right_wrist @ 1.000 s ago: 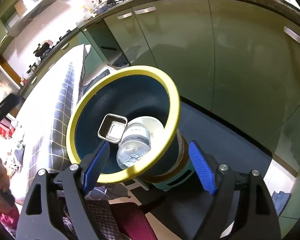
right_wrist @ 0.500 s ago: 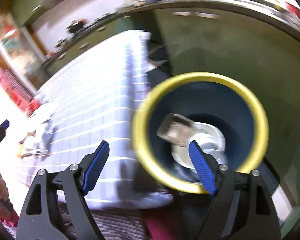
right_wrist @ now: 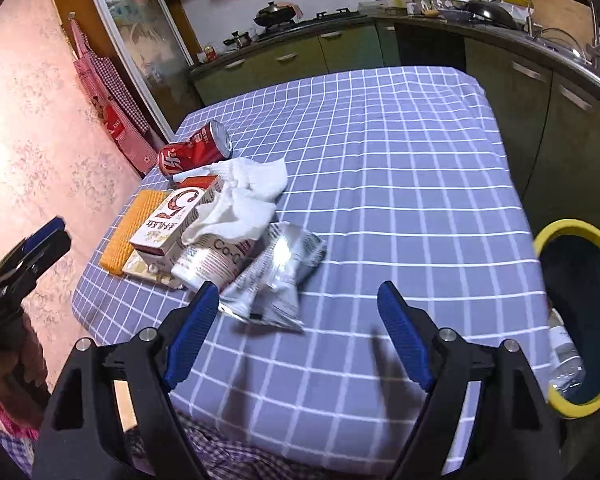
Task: Collect trash
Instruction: 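Bring the left tool back above the table, then grasp the silver snack wrapper with the right gripper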
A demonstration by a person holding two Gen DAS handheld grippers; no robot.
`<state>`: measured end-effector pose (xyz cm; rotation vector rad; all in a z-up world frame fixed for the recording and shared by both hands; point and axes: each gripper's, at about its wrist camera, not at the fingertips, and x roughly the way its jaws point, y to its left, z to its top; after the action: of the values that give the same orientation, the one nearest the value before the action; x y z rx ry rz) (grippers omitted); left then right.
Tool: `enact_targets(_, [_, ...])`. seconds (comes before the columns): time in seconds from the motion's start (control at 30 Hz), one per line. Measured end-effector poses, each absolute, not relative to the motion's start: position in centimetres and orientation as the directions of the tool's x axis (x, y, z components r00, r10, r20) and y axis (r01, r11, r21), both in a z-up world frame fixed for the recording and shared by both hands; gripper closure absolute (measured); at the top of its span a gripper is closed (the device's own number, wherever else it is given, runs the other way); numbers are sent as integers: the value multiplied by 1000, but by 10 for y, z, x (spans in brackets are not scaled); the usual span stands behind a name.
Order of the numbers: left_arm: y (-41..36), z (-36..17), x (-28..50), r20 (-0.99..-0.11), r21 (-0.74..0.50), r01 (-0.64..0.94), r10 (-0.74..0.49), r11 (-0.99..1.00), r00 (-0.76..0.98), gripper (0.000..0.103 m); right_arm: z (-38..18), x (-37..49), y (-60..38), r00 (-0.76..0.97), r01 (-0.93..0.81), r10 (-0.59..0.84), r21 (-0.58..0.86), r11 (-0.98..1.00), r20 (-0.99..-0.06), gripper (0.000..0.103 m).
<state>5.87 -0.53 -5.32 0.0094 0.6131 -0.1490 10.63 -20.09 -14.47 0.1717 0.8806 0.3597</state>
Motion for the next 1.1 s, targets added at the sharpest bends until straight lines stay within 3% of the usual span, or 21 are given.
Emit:
enact_targets(0.37, [-1,-66,64,-588,-61,170,-173,983,790,16,-167,122,-166,551,-208,307,229,951,-775,32])
enact_targets(0.63, [7,-73,67,-598,-80,155,-172,985,783,16,-179,124,-164,546,-187,263,190,964,-796,48])
enact_targets(1.1, [0,-78,70,-610,-67,156,-165,985,775,16,-166,107,-194,585,-186,260,185,965,-768,51])
